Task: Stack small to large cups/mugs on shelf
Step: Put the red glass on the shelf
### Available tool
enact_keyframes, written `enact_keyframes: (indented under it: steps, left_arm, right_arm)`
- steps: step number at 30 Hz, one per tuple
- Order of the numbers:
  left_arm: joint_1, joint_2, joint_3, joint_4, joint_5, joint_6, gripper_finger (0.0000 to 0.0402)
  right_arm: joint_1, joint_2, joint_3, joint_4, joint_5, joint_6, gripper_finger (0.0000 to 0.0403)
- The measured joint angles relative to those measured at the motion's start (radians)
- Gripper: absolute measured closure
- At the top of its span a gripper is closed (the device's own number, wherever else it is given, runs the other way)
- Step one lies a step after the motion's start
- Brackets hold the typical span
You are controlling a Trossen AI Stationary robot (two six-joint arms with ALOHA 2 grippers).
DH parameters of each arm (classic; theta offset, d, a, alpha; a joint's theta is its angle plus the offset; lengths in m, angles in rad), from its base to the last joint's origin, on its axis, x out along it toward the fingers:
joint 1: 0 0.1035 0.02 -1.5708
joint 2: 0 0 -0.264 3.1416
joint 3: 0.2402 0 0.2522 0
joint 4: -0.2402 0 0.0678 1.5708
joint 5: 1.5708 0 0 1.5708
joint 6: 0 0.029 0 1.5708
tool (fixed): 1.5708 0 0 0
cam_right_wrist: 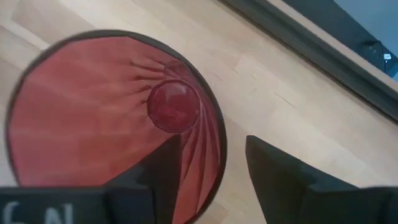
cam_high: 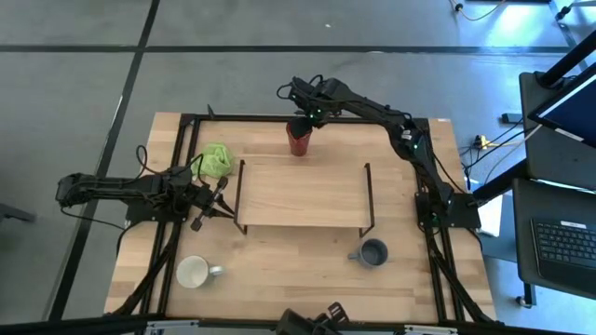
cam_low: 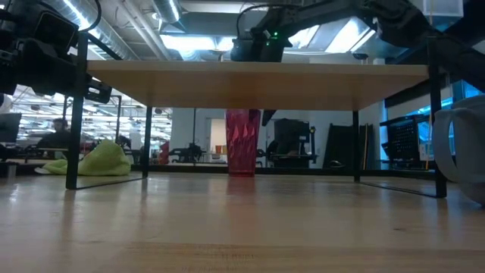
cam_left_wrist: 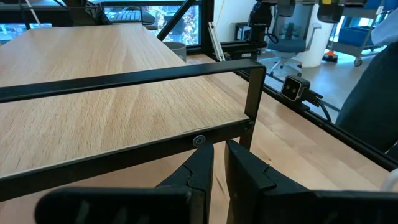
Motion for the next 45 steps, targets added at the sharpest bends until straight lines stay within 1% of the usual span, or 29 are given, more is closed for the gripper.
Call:
enact_keyframes:
  steps: [4,10,11,16,18,20,22,26,30,34,38,45]
  left_arm:
    - [0.000,0.000,0.000,0.000,0.000,0.000,0.0366]
    - [0.000,0.000,0.000,0.000,0.000,0.000,0.0366]
    - [0.000,0.000,0.000,0.000,0.000,0.000,0.0366]
    - [0.000,0.000,0.000,0.000,0.000,0.000,0.0367]
    - [0.000,0.000,0.000,0.000,0.000,0.000,0.0367]
    - [0.000,0.000,0.000,0.000,0.000,0.000,0.0367]
    - [0.000,0.000,0.000,0.000,0.000,0.000,0.0367]
    - [0.000,0.000,0.000,0.000,0.000,0.000,0.0367]
    - [0.000,0.000,0.000,0.000,0.000,0.000,0.0367]
    - [0.000,0.000,0.000,0.000,-0.003,0.000,0.0367]
    - [0.000,0.000,0.000,0.000,-0.003,0.000,0.0367]
    - [0.000,0.000,0.000,0.000,-0.003,0.000,0.0367]
  right_arm:
    - [0.003,-0.003,0.001,0.019,0.009,-0.011,0.0269]
    - [0.003,-0.008,0.001,0.030,0.012,-0.026,0.0379]
    - [0.003,-0.008,0.001,0.030,0.006,-0.026,0.0388]
    - [0.007,-0.014,0.008,0.012,0.010,-0.048,0.0376]
    - [0.010,-0.028,0.027,-0.004,0.043,-0.073,0.0382]
    - [0.010,-0.075,0.016,0.002,0.056,-0.086,0.0392]
    - [0.010,-0.119,0.030,-0.046,0.078,-0.101,0.0391]
    - [0.014,-0.214,0.028,-0.152,0.176,-0.111,0.0382]
    - [0.031,-0.347,0.030,-0.255,0.205,-0.109,0.0393]
    - [0.084,-0.457,0.028,-0.266,0.183,-0.052,0.0393]
    - [0.144,-0.546,0.028,-0.268,0.114,0.057,0.0390]
    - [0.265,-0.582,0.022,-0.268,0.081,0.138,0.0391]
